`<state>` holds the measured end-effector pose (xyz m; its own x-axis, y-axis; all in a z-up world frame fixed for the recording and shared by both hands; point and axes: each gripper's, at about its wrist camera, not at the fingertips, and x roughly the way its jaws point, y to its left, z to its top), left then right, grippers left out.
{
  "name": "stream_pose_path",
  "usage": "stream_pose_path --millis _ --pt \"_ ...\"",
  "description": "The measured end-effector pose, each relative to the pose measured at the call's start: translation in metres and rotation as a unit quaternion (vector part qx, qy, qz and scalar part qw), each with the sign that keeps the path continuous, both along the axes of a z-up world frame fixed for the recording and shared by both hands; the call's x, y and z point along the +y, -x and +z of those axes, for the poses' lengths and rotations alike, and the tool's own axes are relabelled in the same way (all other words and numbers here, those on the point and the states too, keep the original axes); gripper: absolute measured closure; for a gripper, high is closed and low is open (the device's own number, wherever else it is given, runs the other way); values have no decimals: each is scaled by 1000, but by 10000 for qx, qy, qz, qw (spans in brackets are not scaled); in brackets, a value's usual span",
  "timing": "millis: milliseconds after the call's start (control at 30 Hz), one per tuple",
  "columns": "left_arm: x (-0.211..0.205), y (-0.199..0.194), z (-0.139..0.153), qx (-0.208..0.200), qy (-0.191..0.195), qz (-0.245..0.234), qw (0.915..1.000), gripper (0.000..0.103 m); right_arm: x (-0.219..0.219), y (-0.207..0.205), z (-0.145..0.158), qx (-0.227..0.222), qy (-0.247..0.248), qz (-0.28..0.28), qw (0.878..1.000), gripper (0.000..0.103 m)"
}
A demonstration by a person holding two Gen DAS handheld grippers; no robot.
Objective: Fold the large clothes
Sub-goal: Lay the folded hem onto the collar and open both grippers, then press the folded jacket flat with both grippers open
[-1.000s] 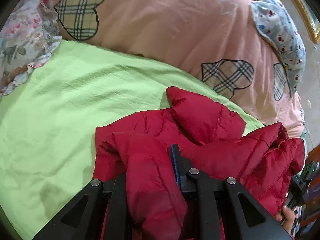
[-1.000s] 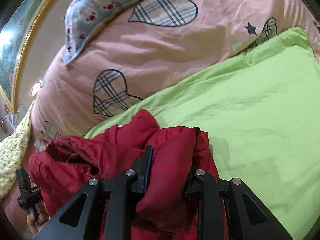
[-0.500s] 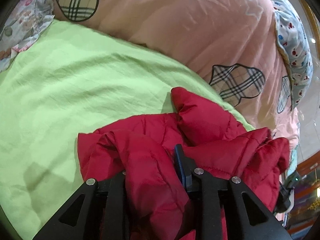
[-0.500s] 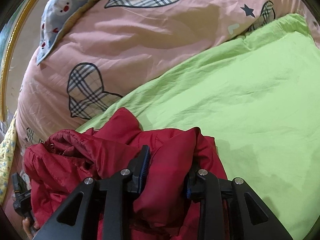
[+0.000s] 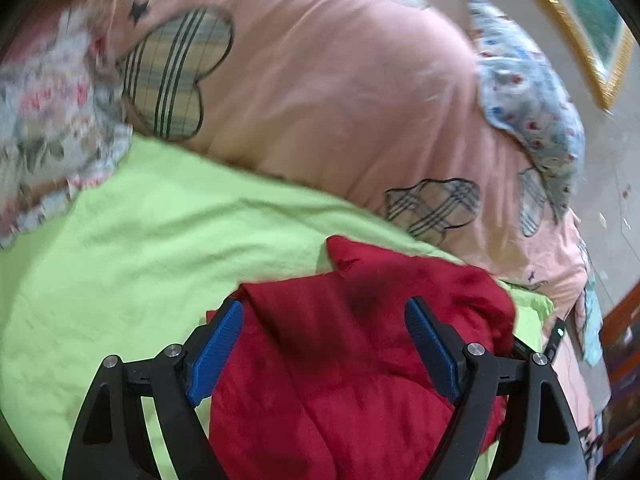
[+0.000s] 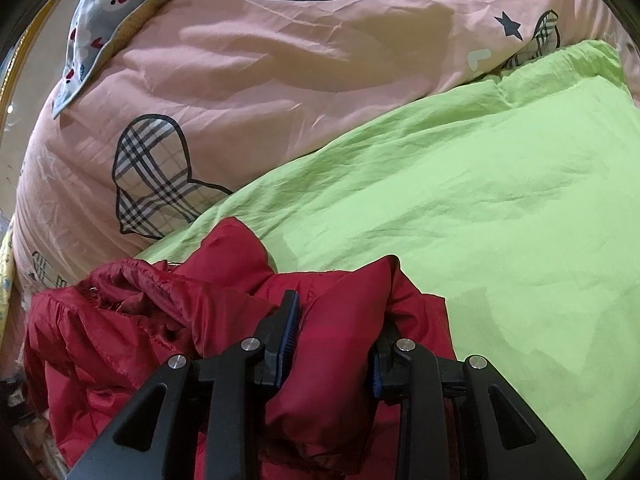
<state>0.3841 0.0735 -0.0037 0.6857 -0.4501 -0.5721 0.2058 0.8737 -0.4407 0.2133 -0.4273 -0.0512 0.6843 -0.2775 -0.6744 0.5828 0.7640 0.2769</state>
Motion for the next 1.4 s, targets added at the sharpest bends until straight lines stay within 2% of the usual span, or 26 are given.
stream_pose_path --millis 67,133,300,433,500,633,700,767,867,933,1033,1167,1267,1400 --pt "-10 18 4 -74 -51 -190 9998 20 0 -1 0 11 17 -78 10000 74" --pt "-31 29 -1 -39 -301 -413 9987 20 0 -1 0 34 65 -167 9998 74" --pt "-96 47 -32 222 -827 -1087 9904 20 2 -4 -1 113 141 -237 9996 73" --pt "-132 44 -63 445 -1378 -1131 9830 21 0 -3 -1 108 78 -212 9997 72" --pt "-138 37 -78 490 -1609 -992 9808 20 1 -1 2 87 49 -171 9998 66" --pt "-135 24 -91 569 -1554 -864 9824 20 5 17 26 -284 -181 -54 9994 51" --pt "-137 23 -94 536 -1587 -832 9824 20 13 31 45 -471 -106 37 9988 41" --pt "-138 24 -96 522 -1631 -808 9819 20 25 45 60 -618 68 109 9980 35" --pt "-135 27 -97 529 -1607 -757 9827 20 53 56 75 -630 380 512 9960 35" --pt "-134 24 -96 521 -1635 -741 9824 20 71 48 69 -349 393 955 9940 35" --pt "-145 15 -99 519 -1685 -733 9816 20 92 27 43 263 373 1505 9876 35" --pt "-141 18 -94 489 -1572 -810 9830 22 102 -4 4 1048 526 1672 9789 35" --pt "-126 26 -82 404 -1333 -862 9865 26 93 -13 -6 1130 661 1437 9809 35" --pt "-99 37 -72 271 -1158 -649 9908 27 77 -18 -13 1029 382 1233 9863 35"
